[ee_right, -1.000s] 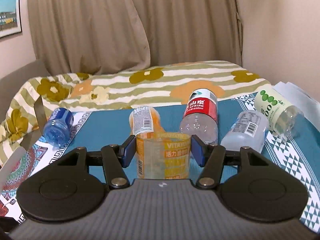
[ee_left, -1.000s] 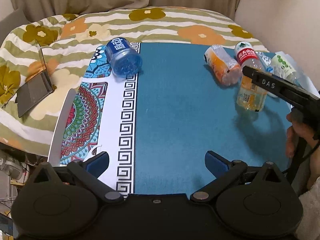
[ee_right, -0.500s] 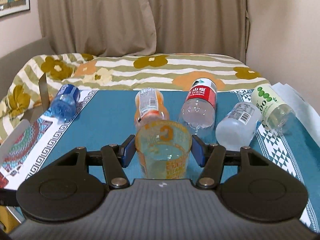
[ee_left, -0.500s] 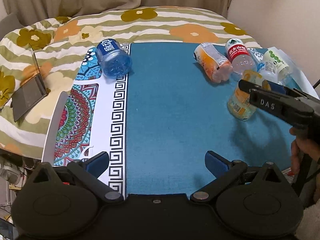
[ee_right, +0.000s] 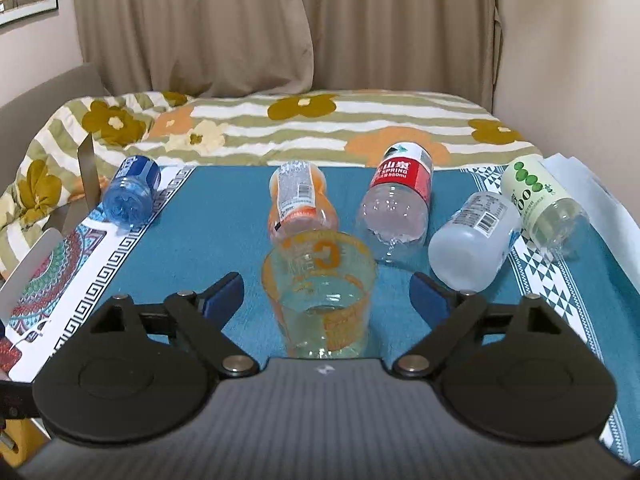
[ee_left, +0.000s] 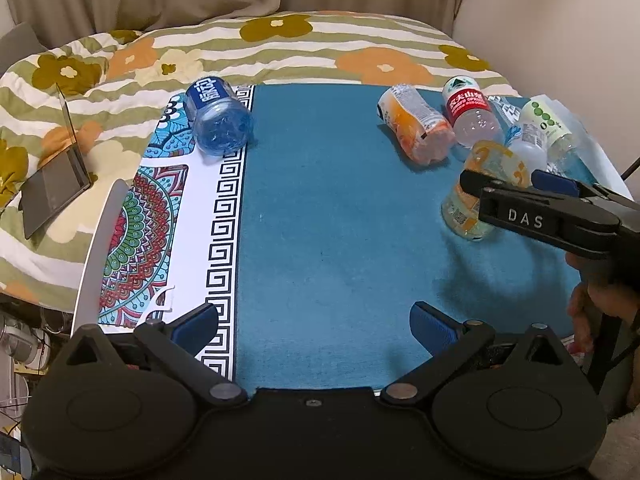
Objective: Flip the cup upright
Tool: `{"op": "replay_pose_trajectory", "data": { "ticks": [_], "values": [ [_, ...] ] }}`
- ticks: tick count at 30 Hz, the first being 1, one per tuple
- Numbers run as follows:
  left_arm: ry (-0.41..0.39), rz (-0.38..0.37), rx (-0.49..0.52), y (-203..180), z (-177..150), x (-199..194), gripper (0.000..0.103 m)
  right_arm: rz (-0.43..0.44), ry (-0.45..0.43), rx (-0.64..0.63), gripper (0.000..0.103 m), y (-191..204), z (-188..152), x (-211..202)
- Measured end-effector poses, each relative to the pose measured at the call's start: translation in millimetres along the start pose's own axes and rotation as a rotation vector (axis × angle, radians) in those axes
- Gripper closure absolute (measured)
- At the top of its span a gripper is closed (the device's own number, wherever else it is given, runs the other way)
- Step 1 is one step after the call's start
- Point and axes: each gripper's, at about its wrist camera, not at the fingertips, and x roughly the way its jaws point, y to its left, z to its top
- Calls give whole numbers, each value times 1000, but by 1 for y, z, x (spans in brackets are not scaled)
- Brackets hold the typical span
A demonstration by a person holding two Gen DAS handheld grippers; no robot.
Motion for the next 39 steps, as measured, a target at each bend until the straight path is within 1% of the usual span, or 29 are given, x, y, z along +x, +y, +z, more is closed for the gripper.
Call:
{"op": "replay_pose_trajectory", "data": {
  "ticks": [3, 6, 12, 14, 18, 21, 26, 39],
  "values": [
    [-17, -1, -3, -5, 4, -8, 0, -3, 36, -12, 0, -3, 6, -6],
    [-38, 0, -1, -11, 7, -18, 0, 4, 58, -18, 0, -9, 14, -21],
    [-111, 3, -1, -27, 16, -48, 0, 9, 100, -38, 0, -24, 36, -71],
    [-140, 5, -9, -32, 18, -57, 0, -4, 109, -39, 0, -31, 43, -90],
    [-198, 15, -26, -42, 23, -69, 0, -34, 134, -24, 0, -48, 53, -113],
    [-231, 20, -30, -47, 24, -74, 0, -74, 153, -19, 0, -58, 56, -122],
    [-269, 29, -33, -54, 21, -78, 0, -99, 175, -11, 0, -73, 52, -128],
    [-299, 48, -25, -61, 16, -86, 0, -92, 180, 18, 0, -78, 47, -133]
  ]
}}
